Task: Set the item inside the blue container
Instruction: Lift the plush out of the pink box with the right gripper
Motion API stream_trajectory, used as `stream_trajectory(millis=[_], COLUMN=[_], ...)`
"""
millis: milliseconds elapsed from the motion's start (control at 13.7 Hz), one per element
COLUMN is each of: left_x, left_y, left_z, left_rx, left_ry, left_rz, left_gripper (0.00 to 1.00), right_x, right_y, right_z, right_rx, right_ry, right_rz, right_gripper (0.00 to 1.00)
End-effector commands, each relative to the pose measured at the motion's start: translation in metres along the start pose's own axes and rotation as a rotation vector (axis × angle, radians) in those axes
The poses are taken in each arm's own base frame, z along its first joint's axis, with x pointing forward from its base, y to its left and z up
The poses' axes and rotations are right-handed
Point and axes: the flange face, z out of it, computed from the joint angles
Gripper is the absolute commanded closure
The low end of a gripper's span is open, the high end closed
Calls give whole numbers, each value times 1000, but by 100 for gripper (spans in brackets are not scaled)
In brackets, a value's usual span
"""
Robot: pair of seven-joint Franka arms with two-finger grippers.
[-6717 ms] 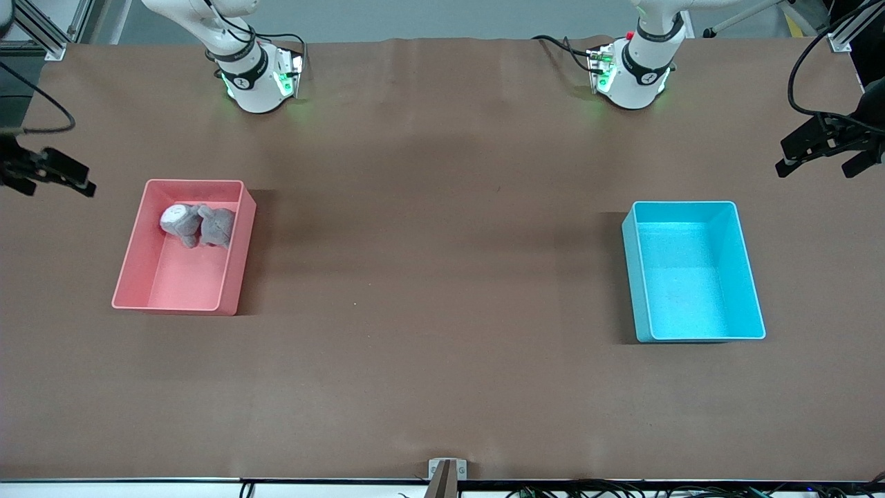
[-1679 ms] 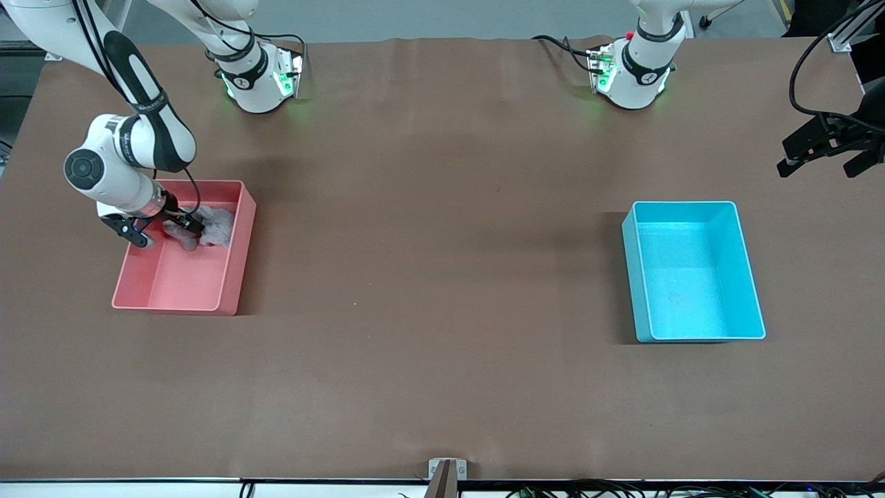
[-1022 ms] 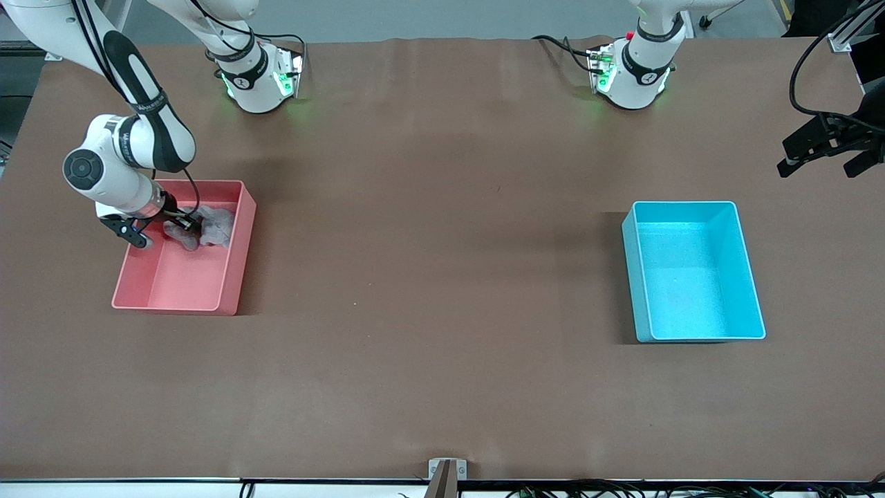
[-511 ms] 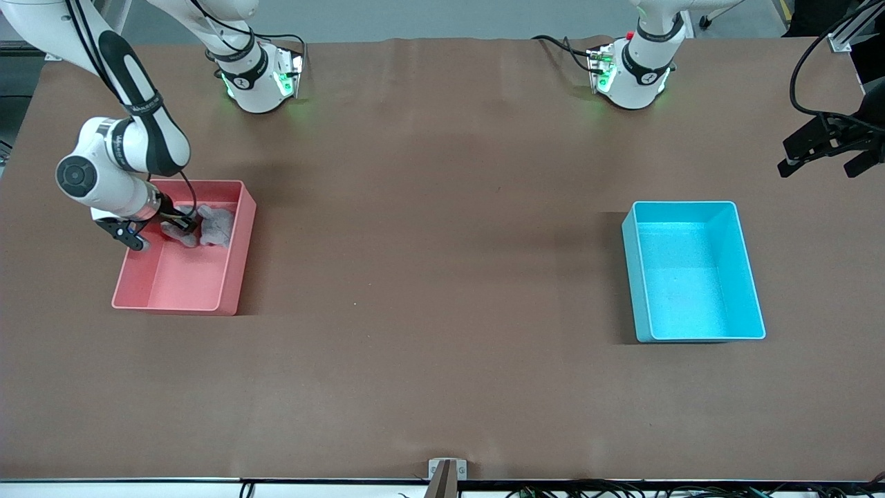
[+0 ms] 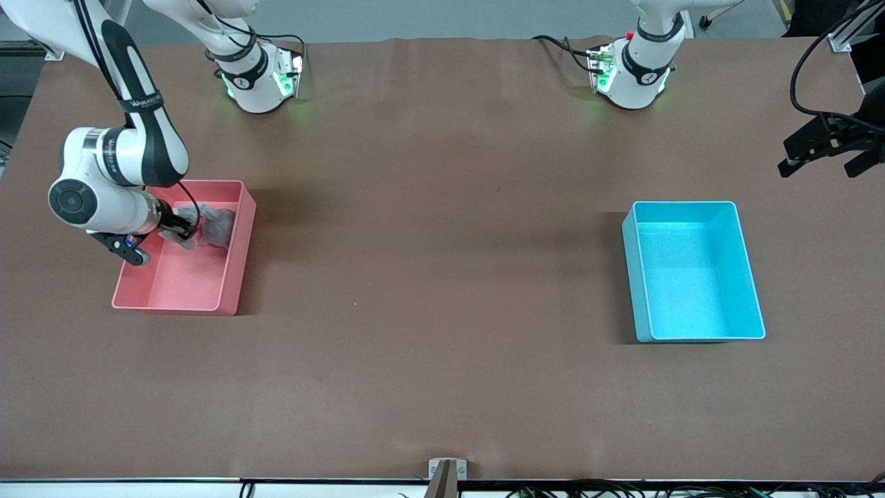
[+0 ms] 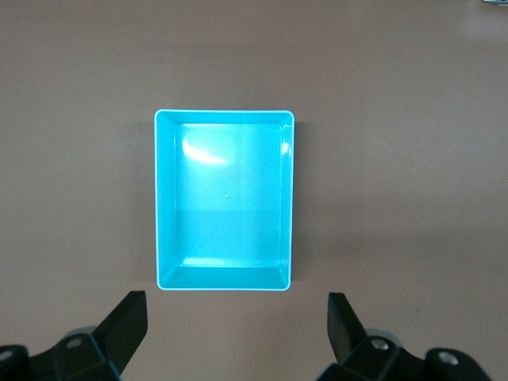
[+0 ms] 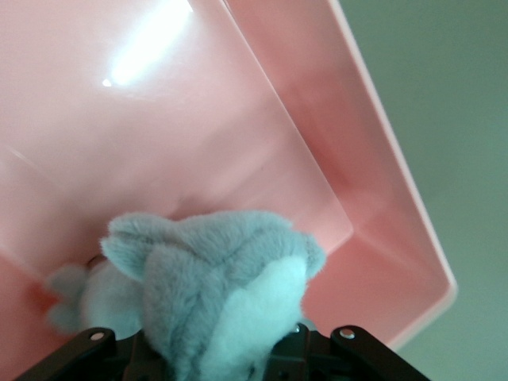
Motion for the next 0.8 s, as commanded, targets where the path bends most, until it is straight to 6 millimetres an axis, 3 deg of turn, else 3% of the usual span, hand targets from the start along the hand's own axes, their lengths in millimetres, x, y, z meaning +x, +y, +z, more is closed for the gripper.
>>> stream_trajectory(millis=[0, 219, 511, 730], left_x=[-3, -3, -3, -3], left_y=[-1, -1, 0, -1], left_z=[-6, -5, -6, -6], left_rx=[-3, -3, -3, -3], left_ry=[9, 7, 8, 9], left_rz=[13, 15, 18, 15], left_gripper=[0, 0, 0, 0], right_x=[-4, -38, -93, -145], right_y=[-16, -57, -114, -172], right_z=[-62, -123, -148, -165], right_rx=[-49, -17, 107, 200], right_ry=[5, -37, -122, -73], right_rz=[25, 81, 138, 217], right_gripper=[87, 98, 99, 99])
